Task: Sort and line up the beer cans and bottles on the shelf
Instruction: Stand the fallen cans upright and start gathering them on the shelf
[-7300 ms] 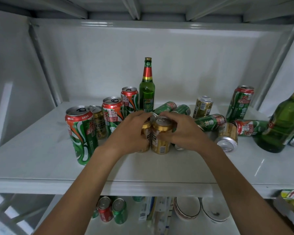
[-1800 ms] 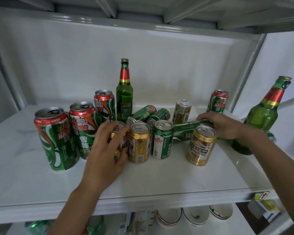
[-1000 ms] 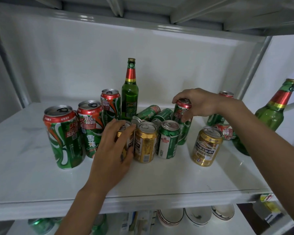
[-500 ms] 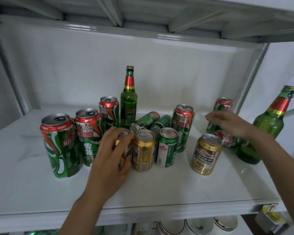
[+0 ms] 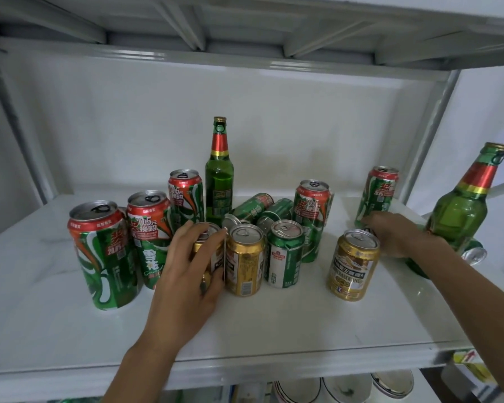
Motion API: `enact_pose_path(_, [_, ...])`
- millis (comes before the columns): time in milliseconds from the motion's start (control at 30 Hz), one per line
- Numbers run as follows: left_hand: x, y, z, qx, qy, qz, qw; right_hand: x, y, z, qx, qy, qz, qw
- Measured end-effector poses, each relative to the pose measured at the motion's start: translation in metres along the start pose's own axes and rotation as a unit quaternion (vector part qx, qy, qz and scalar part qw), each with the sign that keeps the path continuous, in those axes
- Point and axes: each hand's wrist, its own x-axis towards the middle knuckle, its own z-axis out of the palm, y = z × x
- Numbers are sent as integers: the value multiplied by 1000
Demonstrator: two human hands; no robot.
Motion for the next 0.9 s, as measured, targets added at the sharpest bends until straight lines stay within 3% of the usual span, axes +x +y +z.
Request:
enact_pose_path(200, [1, 0, 0, -7, 5, 2, 1000, -21, -11, -22, 74, 37, -47, 995])
enact_pose_path(433, [1, -1, 0, -2, 3, 0, 1000, -42, -28, -70, 220, 105, -28, 969])
enact_pose_path(567, [1, -1, 1, -1, 4, -2, 1000, -45, -34, -84, 375, 131, -15, 918])
enact_pose_path(800, [1, 0, 0, -6, 3, -3, 1000, -36, -40, -68, 600, 142, 30, 787])
enact_pose_path(900, [1, 0, -1, -9, -2, -5, 1000, -33, -42, -65, 592, 134, 36, 794])
